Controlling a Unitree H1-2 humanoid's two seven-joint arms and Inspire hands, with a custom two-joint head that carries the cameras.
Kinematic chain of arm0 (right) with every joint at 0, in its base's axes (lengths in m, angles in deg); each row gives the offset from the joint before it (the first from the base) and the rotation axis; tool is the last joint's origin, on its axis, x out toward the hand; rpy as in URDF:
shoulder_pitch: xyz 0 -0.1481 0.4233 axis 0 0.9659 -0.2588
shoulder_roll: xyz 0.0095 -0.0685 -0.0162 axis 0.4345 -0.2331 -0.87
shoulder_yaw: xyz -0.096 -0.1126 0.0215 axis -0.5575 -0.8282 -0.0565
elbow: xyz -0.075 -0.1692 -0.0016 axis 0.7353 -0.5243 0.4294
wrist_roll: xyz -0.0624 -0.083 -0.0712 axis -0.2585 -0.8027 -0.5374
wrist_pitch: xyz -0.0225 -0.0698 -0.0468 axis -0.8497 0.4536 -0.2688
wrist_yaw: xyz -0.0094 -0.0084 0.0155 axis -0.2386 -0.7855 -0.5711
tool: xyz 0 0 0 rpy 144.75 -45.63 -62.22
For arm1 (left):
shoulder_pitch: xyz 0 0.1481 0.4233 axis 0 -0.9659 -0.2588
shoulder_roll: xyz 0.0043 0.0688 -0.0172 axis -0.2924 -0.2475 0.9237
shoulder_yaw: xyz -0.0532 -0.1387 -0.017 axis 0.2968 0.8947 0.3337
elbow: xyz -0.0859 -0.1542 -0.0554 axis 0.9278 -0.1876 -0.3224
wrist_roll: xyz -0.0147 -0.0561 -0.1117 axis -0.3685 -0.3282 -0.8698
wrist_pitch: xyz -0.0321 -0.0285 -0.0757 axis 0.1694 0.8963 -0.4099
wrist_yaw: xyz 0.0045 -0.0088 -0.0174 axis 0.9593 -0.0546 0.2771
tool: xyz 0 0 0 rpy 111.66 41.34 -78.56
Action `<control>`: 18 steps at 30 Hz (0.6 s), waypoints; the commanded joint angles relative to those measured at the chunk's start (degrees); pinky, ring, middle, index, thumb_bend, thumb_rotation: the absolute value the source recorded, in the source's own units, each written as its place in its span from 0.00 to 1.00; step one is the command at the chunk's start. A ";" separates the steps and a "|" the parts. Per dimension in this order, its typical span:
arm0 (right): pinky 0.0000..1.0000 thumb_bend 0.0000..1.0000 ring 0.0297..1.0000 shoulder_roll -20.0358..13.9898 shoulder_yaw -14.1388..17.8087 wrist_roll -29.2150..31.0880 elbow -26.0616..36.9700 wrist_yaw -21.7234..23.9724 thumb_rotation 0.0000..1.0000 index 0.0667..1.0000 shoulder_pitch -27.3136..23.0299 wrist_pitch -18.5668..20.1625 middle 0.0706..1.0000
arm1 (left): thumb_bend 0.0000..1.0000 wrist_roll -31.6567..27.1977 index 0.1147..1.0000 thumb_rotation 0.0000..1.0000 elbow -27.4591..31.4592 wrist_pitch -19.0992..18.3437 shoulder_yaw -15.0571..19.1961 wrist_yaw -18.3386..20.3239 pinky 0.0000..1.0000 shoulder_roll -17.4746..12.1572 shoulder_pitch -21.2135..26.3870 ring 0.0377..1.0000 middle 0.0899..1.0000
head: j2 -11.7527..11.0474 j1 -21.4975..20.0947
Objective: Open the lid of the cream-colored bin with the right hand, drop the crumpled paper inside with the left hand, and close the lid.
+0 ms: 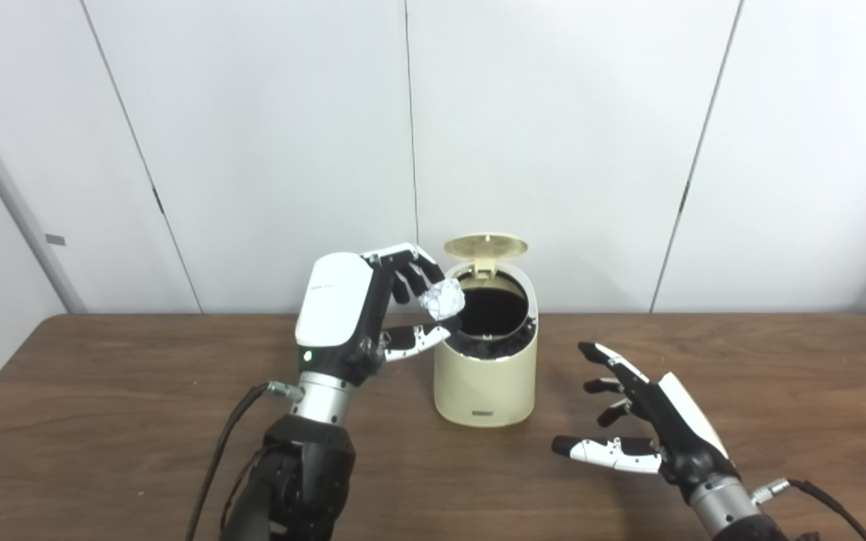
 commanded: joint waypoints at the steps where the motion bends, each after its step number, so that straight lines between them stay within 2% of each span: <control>1: 0.56 0.66 0.76 0.16 0.17 -0.16 1.74 -1.03 0.34 0.88 -1.57 -1.36 0.89 | 0.52 1.36 0.44 0.00 0.05 0.61 -0.37 -2.98 0.25 0.83 3.73 0.33 0.40 | 0.01 -0.09; 12: 0.56 0.66 0.77 0.19 0.02 -0.63 2.15 -0.86 0.37 0.88 -1.45 -0.76 0.90 | 0.52 3.48 0.44 0.00 -5.11 0.46 -2.32 -7.52 0.25 2.82 5.63 0.32 0.40 | -0.02 -0.22; 16: 0.57 0.66 0.77 0.40 0.03 -0.51 2.29 -0.81 0.36 0.88 -1.26 -0.72 0.90 | 0.52 6.12 0.44 0.00 -8.08 0.50 -3.67 -10.68 0.27 2.84 6.73 0.32 0.39 | 0.07 -0.51; 18: 0.57 0.67 0.78 0.54 0.11 -0.45 2.49 -0.76 0.36 0.88 -1.21 -0.39 0.90 | 0.52 7.23 0.45 0.00 -9.47 0.81 -4.35 -12.51 0.24 2.73 7.33 0.28 0.36 | 0.13 -0.61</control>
